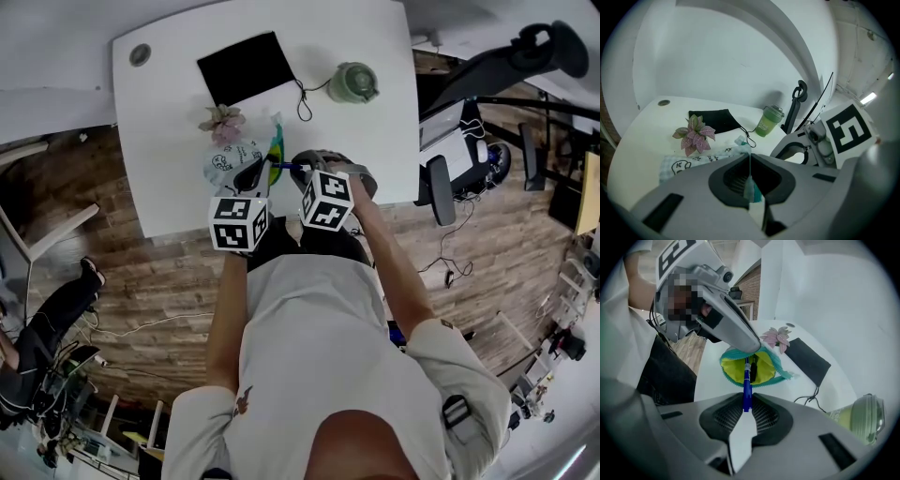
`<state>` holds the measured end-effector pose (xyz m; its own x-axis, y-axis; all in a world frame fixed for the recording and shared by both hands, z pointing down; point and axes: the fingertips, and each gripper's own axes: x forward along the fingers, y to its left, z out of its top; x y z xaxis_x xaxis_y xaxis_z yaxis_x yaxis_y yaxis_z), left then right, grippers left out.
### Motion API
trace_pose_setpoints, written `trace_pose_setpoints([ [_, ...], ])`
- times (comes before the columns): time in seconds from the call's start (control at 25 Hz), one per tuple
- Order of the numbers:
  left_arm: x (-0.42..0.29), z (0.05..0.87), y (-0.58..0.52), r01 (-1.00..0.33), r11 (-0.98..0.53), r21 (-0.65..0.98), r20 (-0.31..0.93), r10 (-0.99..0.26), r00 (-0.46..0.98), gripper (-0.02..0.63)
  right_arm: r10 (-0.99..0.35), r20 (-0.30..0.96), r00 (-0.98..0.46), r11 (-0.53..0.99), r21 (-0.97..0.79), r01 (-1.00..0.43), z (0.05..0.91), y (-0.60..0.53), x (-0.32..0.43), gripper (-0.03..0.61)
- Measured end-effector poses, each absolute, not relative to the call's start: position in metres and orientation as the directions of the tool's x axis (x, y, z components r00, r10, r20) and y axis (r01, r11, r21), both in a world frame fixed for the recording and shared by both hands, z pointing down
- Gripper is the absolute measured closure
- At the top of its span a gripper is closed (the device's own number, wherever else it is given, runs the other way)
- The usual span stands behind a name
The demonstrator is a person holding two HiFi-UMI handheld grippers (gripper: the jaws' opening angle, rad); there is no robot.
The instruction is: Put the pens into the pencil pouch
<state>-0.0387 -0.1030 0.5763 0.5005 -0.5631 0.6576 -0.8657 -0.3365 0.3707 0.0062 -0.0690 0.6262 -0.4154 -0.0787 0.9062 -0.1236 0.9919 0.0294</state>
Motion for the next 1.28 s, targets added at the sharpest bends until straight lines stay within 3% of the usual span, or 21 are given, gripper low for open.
trace_pose_setpoints([
  [0.6,-0.04,0.569,-0.105,-0.838,-0.328,0.436,0.612,-0.575,0.543,0.61,-0.082,0.847,-0.526,0.993,0.022,-0.119,0.623,-0.079,-0.041,0.518],
  [1.04,-0.041,0.572,-0.11,-0.836,-0.338,0.432,0.617,-0.565,0.547,0.609,-0.152,0.796,-0.587,0.979,0.038,-0.202,0.63,-0.088,-0.048,0.512],
  [1.28,-0.038,0.579,-0.109,-0.839,-0.37,0.4,0.635,-0.547,0.545,0.609,-0.164,0.797,-0.582,0.972,0.03,-0.233,0.631,-0.089,-0.039,0.465],
])
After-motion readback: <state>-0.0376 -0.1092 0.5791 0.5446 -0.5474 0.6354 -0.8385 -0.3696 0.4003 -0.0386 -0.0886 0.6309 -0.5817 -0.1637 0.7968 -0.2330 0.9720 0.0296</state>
